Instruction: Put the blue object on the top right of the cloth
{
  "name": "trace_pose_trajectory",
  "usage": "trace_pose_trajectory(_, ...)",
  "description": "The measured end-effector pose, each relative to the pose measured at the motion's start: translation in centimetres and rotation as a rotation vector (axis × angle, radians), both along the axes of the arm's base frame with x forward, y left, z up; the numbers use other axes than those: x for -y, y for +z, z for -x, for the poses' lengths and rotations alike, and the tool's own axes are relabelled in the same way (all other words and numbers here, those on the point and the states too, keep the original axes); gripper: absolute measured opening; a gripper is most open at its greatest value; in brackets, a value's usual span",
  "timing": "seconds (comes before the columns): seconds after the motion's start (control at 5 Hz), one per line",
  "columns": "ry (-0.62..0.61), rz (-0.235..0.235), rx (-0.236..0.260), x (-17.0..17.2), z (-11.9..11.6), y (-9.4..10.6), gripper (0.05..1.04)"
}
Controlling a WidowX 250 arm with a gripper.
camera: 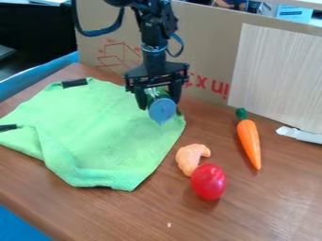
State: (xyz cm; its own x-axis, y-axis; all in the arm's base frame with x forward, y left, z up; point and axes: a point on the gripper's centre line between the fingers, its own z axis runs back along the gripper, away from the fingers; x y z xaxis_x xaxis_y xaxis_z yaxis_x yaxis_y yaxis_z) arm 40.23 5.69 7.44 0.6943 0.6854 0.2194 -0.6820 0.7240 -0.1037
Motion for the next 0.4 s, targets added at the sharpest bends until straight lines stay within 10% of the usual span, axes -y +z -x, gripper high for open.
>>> trace_pose_trajectory(0.4,0.021,-0.025,-0.008,-1.72,-0.6,-0.48,0.912)
